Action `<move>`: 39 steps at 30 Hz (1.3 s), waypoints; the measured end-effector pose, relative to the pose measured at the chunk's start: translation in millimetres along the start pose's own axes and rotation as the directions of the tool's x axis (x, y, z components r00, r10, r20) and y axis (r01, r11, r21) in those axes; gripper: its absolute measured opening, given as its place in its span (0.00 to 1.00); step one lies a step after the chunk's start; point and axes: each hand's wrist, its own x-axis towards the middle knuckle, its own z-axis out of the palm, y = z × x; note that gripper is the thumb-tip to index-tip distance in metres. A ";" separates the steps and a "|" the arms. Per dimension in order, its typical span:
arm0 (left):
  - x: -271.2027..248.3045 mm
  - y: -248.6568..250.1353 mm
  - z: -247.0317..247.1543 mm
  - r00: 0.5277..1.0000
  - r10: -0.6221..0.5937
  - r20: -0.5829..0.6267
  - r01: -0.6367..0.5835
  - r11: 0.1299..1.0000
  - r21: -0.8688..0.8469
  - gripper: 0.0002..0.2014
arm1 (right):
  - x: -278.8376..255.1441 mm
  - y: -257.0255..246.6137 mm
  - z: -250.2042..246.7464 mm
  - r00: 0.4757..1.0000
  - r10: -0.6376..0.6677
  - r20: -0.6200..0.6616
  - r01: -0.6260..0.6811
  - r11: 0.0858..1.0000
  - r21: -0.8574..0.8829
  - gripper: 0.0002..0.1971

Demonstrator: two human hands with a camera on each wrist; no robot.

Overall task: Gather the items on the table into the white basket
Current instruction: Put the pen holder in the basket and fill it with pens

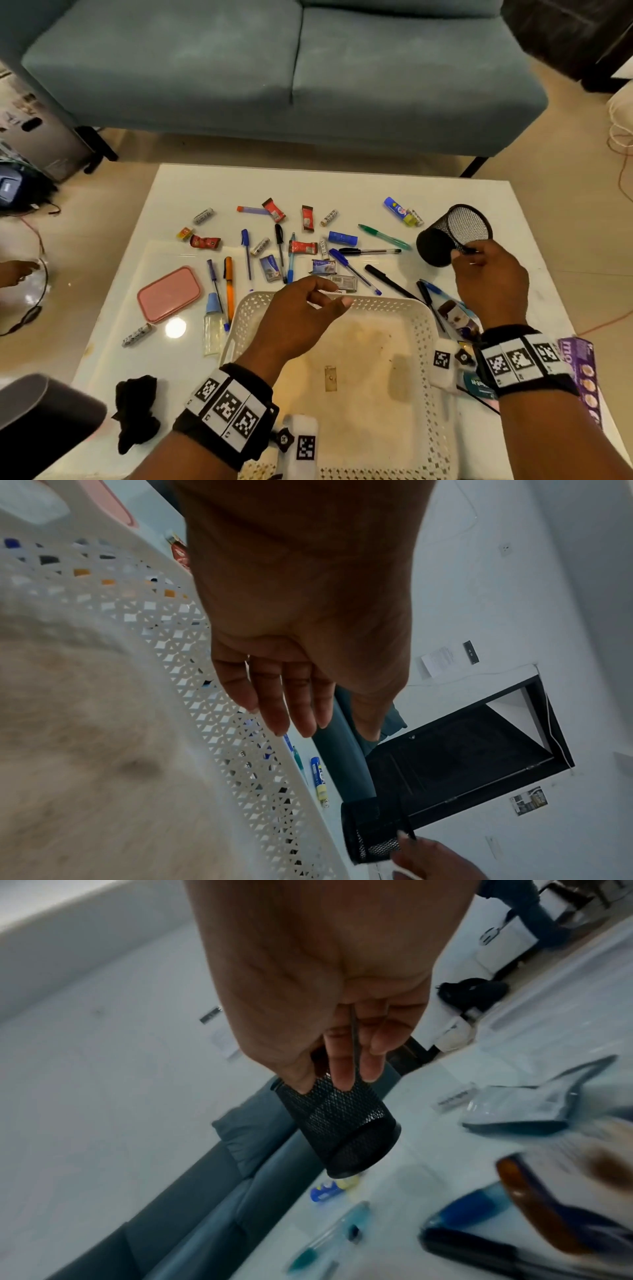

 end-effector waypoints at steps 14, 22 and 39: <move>-9.1 0.8 -13.2 0.975 0.209 -0.075 -0.210 0.978 -0.012 0.54 | -56.8 -98.1 2.3 0.754 -0.473 0.456 0.369 0.879 0.302 0.07; -9.7 -3.3 -14.4 0.971 0.231 -0.058 -0.226 0.971 0.084 0.45 | -44.7 -84.3 -9.8 0.634 -0.468 0.616 0.263 0.879 0.397 0.11; -12.1 -17.4 7.1 0.887 0.082 0.454 -0.253 0.910 0.330 0.50 | 1.2 34.5 6.2 0.806 0.002 0.592 0.064 0.994 -0.090 0.07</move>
